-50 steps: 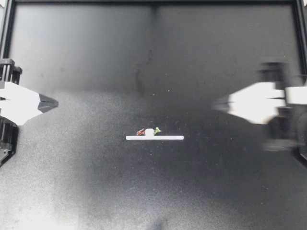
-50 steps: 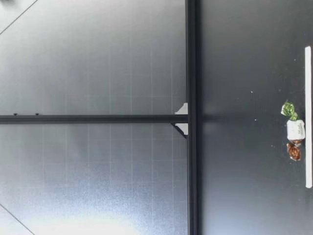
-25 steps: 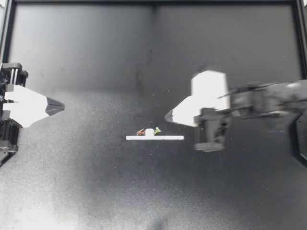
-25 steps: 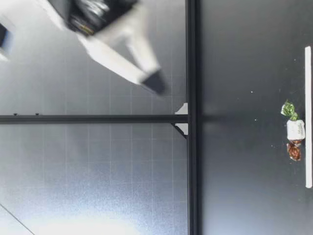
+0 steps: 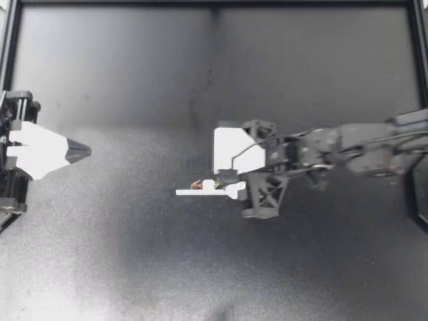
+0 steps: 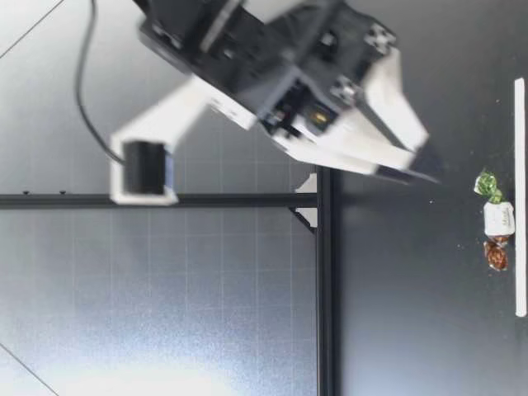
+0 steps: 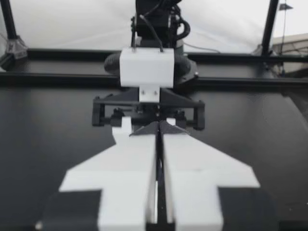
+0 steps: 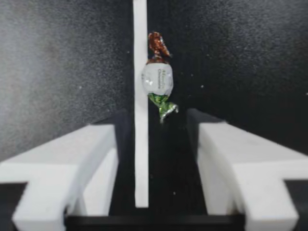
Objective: Pick up the candy and unwrap it.
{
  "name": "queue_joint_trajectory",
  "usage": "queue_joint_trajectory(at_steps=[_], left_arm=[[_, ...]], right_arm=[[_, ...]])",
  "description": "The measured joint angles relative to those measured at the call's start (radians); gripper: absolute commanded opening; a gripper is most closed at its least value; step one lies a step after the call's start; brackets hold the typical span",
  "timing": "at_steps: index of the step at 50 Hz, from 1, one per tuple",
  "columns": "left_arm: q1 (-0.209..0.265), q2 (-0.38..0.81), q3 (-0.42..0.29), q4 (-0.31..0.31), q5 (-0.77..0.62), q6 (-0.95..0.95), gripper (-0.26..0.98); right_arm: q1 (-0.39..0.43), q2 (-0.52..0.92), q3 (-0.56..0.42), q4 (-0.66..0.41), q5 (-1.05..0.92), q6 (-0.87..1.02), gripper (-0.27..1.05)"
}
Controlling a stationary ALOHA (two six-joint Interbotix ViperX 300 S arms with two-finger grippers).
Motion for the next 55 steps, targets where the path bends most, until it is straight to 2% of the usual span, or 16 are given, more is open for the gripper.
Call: queue_joint_trajectory(at_steps=[27, 38, 46, 55], left_arm=[[-0.002, 0.002, 0.000, 0.000, 0.000, 0.000, -0.11], [0.000, 0.002, -0.005, 0.000, 0.000, 0.000, -0.11], [-0.002, 0.000, -0.008, 0.000, 0.000, 0.000, -0.11], [0.000, 0.000, -0.008, 0.000, 0.000, 0.000, -0.11]], right_arm=[[-0.011, 0.095, -0.034, 0.000, 0.017, 0.005, 0.53], [-0.011, 0.120, -0.044, 0.000, 0.017, 0.006, 0.45], [-0.011, 0.133, -0.055, 0.000, 0.017, 0.006, 0.32], [-0.011, 0.140, -0.061, 0.000, 0.029, 0.005, -0.02]])
